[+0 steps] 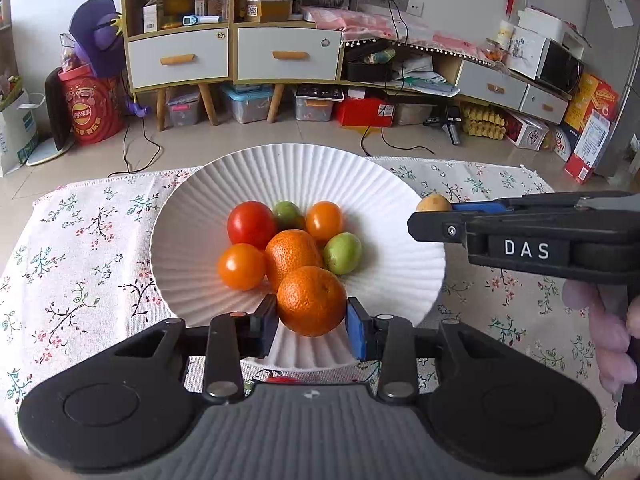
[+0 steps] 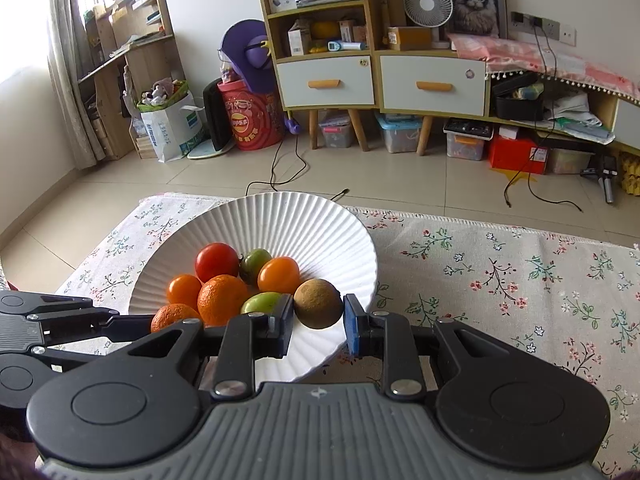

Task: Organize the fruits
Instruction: 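Carry the mandarin and brown fruit in both tools over the white plate, then open both tools to release the mandarin and brown fruit into the plate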

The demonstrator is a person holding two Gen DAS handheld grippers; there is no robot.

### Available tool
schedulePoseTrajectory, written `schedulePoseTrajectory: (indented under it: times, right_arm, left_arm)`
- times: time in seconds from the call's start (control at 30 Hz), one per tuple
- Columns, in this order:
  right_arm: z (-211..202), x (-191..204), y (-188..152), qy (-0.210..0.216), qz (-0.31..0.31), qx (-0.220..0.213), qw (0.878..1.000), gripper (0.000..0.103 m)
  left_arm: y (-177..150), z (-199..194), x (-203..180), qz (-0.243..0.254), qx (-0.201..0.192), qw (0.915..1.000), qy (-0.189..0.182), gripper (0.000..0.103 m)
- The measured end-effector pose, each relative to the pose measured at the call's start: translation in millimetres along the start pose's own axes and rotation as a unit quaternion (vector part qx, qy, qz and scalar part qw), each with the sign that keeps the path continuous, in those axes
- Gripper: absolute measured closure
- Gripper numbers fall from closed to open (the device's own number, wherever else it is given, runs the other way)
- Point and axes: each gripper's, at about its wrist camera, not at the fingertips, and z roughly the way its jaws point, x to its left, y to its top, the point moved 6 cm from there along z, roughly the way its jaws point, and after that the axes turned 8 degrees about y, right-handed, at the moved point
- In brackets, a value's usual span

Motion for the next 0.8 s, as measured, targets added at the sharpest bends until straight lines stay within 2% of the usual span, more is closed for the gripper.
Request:
schedulePoseTrajectory:
  times: [0.53,0.7,0.8]
  right_arm:
    - [3.7,3.1,-0.1,-0.005,-0.023,0.009,1.0,0.077]
    - [0.8,3.9,0.2,-0.007,-0.019,0.003,1.0,0.06]
    - [-3.2,4.0,1.0,-0.006,-0.015,0.0,1.0,0.055]
  left_arm:
    - [2.8,3.2,-2.2,-0.004,-0.006,1.0,0.005,0.071]
    - [5.7,-0.9,-4.1,-0.001,-0.01,0.9999,0.0,0.05]
    - [6.6,-4.0,-4.9,0.002,-0.014,0.9999,-0.004,0.04]
